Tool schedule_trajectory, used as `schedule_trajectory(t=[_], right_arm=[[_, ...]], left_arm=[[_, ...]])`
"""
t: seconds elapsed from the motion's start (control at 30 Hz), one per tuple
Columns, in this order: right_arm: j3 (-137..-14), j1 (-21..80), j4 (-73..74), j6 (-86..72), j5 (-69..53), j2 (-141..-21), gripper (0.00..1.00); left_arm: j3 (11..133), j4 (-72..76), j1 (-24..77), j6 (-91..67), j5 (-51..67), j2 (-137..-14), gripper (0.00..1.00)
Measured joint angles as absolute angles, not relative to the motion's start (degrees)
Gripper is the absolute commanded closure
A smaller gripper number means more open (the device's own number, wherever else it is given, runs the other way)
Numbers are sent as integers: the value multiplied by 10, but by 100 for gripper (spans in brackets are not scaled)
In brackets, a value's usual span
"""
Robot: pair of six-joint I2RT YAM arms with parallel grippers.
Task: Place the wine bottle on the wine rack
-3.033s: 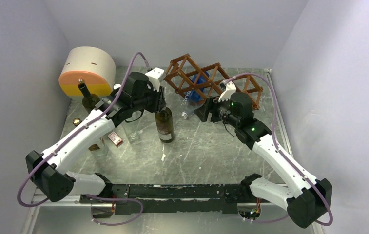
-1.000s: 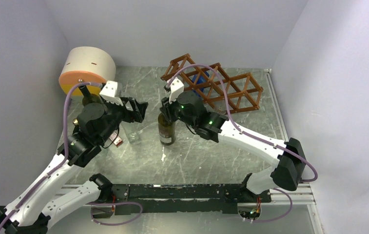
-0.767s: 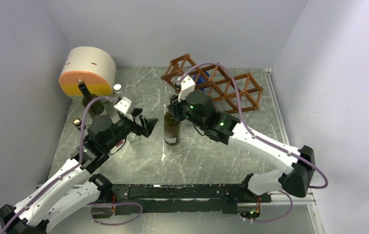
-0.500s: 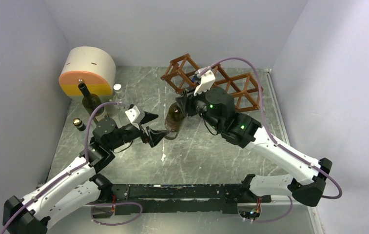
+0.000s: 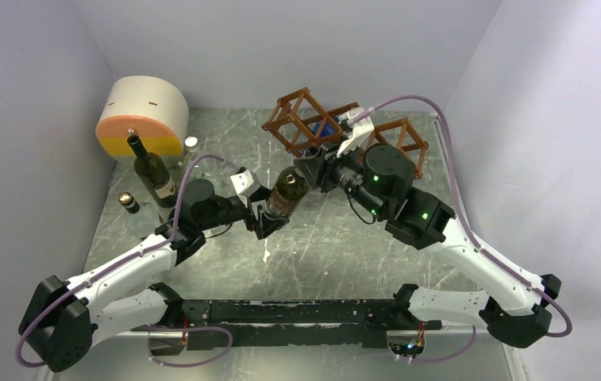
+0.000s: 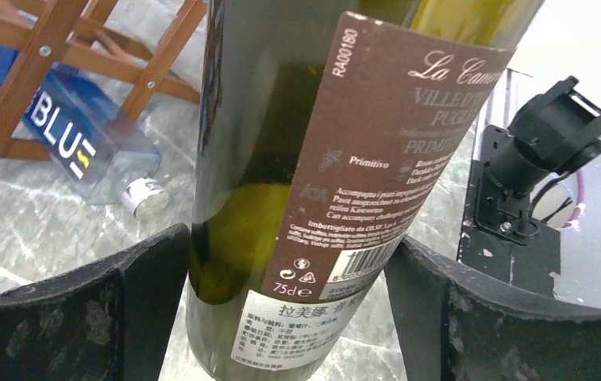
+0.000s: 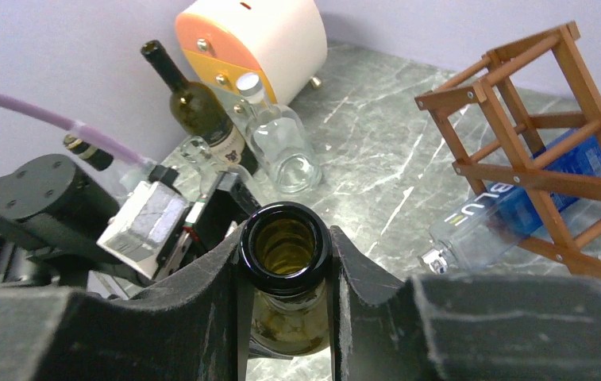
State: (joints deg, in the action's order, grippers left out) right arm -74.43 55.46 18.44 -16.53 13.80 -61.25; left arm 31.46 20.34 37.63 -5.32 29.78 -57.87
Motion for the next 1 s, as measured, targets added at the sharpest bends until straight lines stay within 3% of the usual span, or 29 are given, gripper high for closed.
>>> schedule_trajectory(t=[0.3, 0.4, 0.47, 0.53, 0.57, 0.6, 0.67, 0.7, 0.8, 1.0], right_arm=[[-735, 552, 180, -134, 78, -578, 100], [-735, 552, 185, -132, 53, -579, 100], [-735, 552, 188, -130, 37, -579, 100], [-735, 552, 192, -125, 30, -578, 99], [-735, 551, 194, -122, 27, -577, 89], [-735, 551, 197, -122, 26, -576, 71], [-735, 551, 205, -121, 25, -573, 37], [-735, 551, 208, -126, 23, -571, 27], [-735, 554, 208, -145, 26, -559, 21], [-789, 554, 262, -168, 92, -554, 21]], left_arm=[[331, 244, 376, -51, 387, -609, 10], [331, 270, 376, -45, 430, -621, 17], [331, 289, 376, -36, 463, -632, 40], [331, 303, 377, -28, 484, -642, 73], [331, 309, 376, -25, 490, -646, 88], [331, 315, 375, -24, 495, -651, 92], [332, 317, 375, -18, 501, -656, 93], [333, 314, 376, -11, 502, -657, 93], [346, 287, 376, 35, 506, -657, 93], [467, 114, 377, 206, 493, -674, 93]])
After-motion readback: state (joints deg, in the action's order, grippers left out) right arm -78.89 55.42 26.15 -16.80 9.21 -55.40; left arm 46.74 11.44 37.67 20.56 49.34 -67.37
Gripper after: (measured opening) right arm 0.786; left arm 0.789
